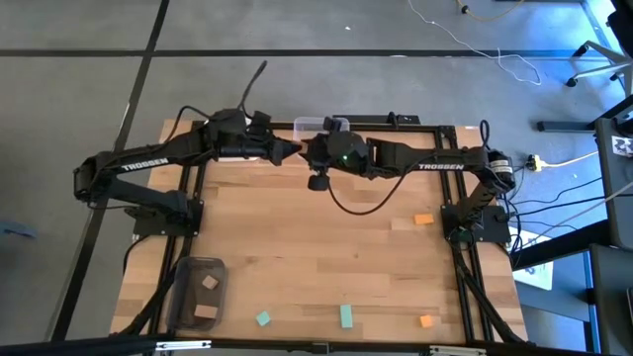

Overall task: Sort & place blocks by color
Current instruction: Put the brown block into the black bin

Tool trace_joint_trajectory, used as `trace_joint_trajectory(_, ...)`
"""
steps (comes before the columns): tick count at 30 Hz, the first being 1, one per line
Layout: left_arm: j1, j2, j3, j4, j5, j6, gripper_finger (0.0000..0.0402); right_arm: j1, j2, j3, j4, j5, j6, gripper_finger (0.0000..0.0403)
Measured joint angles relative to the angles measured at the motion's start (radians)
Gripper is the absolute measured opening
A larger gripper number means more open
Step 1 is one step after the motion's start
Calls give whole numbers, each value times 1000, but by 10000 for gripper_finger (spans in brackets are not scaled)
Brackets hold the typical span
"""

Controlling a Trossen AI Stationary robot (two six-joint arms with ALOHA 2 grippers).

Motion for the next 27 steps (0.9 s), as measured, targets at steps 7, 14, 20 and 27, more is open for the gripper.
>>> trace_joint_trajectory(7,-5,53,0,19,21,-3,190,0,2,0,-2,3,-1,131)
trace_joint_trajectory(14,-5,68,0,23,30,2,157,0,2,0,-9,6,-4,131)
trace_joint_trajectory(20,10,66,0,36,32,18,133,0,2,0,-3,11,-5,131)
trace_joint_trajectory(27,12,55,0,36,36,22,134,0,2,2,2,7,-4,131)
